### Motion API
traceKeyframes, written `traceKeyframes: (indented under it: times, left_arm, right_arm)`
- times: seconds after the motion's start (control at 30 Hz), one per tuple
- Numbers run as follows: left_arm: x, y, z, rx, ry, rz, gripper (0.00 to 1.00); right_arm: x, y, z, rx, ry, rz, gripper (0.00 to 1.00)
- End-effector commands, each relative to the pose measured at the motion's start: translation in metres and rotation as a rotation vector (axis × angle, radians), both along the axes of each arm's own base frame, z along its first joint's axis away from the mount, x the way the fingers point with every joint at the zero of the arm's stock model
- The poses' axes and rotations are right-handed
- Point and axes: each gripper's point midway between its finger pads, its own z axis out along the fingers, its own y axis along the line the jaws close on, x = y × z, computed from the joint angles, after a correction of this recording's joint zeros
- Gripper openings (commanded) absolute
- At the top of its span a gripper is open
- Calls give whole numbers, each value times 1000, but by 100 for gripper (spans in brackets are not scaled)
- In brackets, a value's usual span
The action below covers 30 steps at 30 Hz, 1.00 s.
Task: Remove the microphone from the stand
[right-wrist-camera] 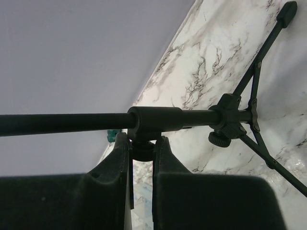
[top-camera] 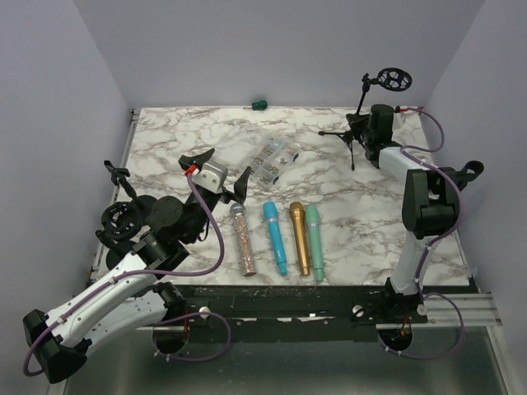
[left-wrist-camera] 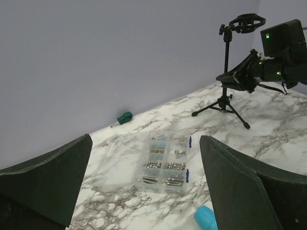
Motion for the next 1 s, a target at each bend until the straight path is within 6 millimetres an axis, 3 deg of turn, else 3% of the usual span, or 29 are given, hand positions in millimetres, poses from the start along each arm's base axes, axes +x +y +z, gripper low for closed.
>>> traceKeyframes:
  times: [0.0,0.2,0.4,0.43,0.6,0.97]
  left_arm:
    - [-3,0,16,-19,-33,-12,99]
    - [-4,0,16,-22,-33,-15,99]
    - [-5,-1,17,-26,-30,-19,98]
    - [-5,-1,17,-27,-31,-20,98]
    - [-5,-1,17,-30,-29,-26,99]
    - [-6,-1,17,-33,-27,-26,98]
  right_arm:
    - [-15,-5,-18,-73,68,30,1]
    - [-34,15,-20,-106,101,226,1]
    - [-58,18,-14,-50,105,346,1]
    - [-60,8,-13,-30,107,345,1]
    - [-68,-2,-3,-48,123,398,1]
    - [-85,-37,-28,-404,357,315,1]
